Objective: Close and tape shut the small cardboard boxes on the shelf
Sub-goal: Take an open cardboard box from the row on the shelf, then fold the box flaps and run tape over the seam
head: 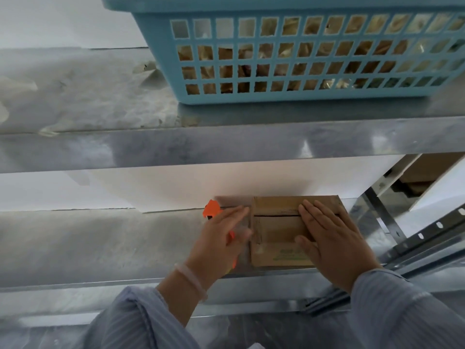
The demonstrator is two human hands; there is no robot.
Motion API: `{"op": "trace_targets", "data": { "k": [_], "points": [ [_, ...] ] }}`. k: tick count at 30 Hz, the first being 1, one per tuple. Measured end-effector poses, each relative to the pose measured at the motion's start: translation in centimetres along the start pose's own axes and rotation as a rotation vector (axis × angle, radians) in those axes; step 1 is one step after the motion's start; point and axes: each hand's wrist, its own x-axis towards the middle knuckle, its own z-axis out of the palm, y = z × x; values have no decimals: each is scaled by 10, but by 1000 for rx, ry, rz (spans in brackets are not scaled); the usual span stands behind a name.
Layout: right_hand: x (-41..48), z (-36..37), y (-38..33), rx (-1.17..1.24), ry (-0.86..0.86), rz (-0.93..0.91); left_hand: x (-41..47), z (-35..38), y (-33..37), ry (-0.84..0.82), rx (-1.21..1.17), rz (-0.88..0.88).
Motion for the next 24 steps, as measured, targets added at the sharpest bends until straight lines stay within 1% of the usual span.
{"op": "trace_targets", "data": {
  "k": [1, 3, 4, 6, 8, 10, 11, 13, 14, 15, 16, 17, 19, 21, 24],
  "points": [
    [1, -2, -1, 21, 21, 12, -9, -3, -9, 76, 4, -74],
    [1, -5, -5, 54, 77, 21, -26, -9, -28, 154, 53, -258],
    [1, -7, -8, 69, 110, 19, -31, -10, -37, 146, 88, -354],
    [1, -9, -14, 96, 195, -1, -37, -9, -52, 59, 113, -557],
    [1, -14, -25, 159, 305, -65, -38, -5, -63, -28, 37, -692],
    [-1, -18, -42, 262, 377, -214, -37, 0, -70, -75, 19, -703],
    [-4, -20, -54, 304, 366, -304, -36, 1, -73, -93, 24, -675],
    [-7, -16, -76, 362, 253, -456, -34, 3, -74, -113, 34, -627],
    [-8, -12, -86, 402, 157, -482, -33, 3, -72, -113, 36, -616],
    [-7, -9, -97, 458, 40, -450, -32, 2, -70, -103, 32, -600],
    [-6, -3, -106, 526, -89, -359, -32, 1, -69, -91, 32, -587],
    [-6, 5, -113, 595, -221, -232, -33, 0, -68, -84, 31, -574],
    [-4, 27, -123, 744, -445, 71, -36, -3, -68, -78, 27, -562],
    [0, 42, -131, 917, -551, 362, -40, -6, -68, -68, 18, -555],
    [8, 52, -140, 1248, -599, 787, -50, -10, -64, -63, -34, -558]
  ]
}}
